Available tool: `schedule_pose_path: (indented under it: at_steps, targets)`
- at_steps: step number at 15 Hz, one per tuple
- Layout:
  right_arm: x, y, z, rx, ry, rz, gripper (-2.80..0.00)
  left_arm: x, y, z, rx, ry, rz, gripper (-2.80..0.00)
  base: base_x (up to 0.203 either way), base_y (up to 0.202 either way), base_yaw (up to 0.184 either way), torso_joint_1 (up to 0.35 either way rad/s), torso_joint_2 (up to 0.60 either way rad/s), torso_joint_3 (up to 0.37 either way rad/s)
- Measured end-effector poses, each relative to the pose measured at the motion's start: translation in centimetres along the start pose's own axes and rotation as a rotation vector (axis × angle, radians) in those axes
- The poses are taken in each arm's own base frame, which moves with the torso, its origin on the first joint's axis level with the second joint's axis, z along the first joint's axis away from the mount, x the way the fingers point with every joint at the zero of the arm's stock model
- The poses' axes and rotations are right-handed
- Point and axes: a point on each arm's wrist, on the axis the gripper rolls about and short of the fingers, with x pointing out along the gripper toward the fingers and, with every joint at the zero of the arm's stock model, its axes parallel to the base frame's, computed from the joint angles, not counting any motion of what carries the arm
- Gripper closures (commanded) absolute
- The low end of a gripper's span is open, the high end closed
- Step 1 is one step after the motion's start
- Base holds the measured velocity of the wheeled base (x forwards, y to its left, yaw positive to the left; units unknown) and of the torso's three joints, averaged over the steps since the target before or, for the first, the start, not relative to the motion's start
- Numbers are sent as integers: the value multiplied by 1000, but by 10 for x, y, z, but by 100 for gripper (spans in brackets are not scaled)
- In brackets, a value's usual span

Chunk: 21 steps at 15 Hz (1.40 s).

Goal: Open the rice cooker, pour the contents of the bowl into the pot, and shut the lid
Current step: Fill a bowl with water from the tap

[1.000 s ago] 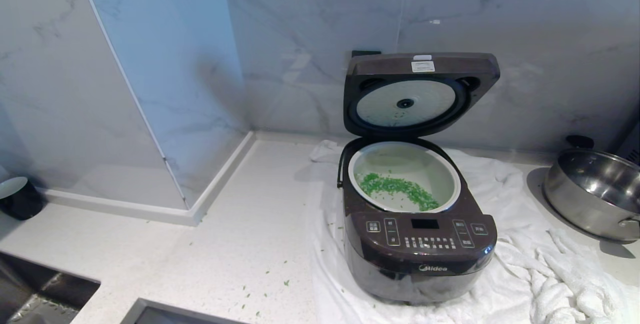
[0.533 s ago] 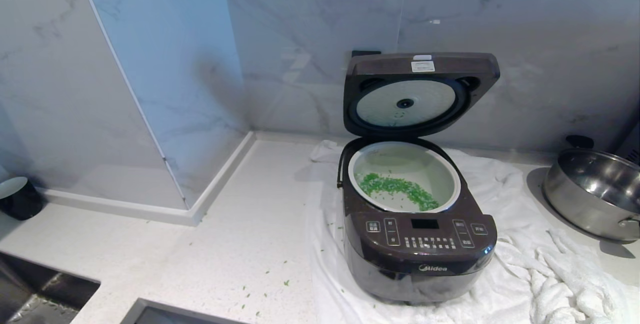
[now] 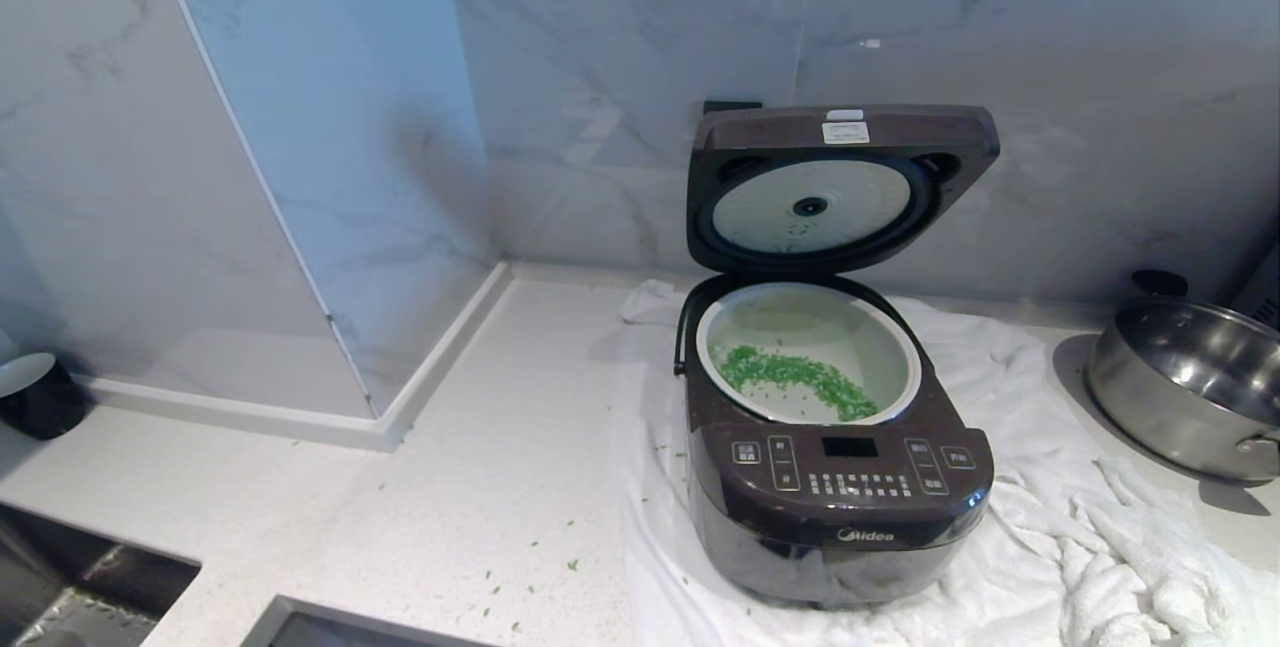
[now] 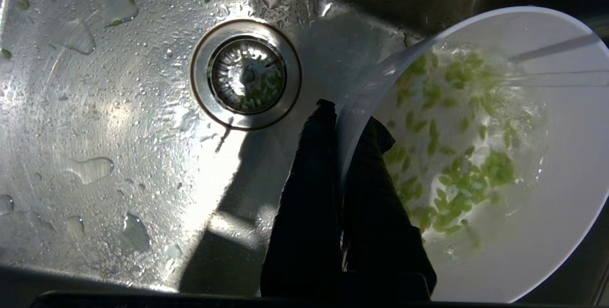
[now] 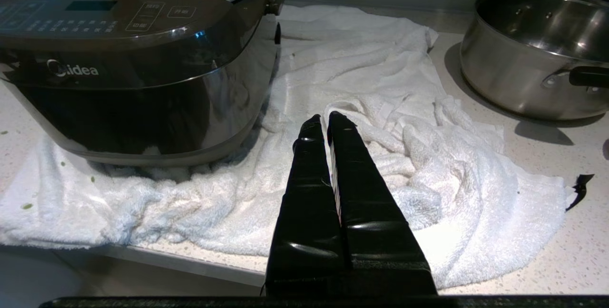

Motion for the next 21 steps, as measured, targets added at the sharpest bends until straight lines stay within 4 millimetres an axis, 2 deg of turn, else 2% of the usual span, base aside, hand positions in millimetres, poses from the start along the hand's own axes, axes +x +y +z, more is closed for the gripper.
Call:
schedule_pose_path:
  at_steps: [11, 14, 18, 21]
  targets:
    - [0, 0, 0, 0, 0, 0, 0, -4, 2, -4, 2, 17, -2, 0, 0, 0, 0, 0, 0, 0]
    - [0, 0, 0, -1, 0, 0, 0, -4, 9, -5, -1, 26, 13, 0, 0, 0, 0, 0, 0, 0]
    - [0, 0, 0, 0, 0, 0, 0, -14, 23, -26, 25, 124, 3, 0, 0, 0, 0, 0, 0, 0]
    - [0, 0, 0, 0, 0, 0, 0, -27, 23, -42, 53, 174, -16, 0, 0, 0, 0, 0, 0, 0]
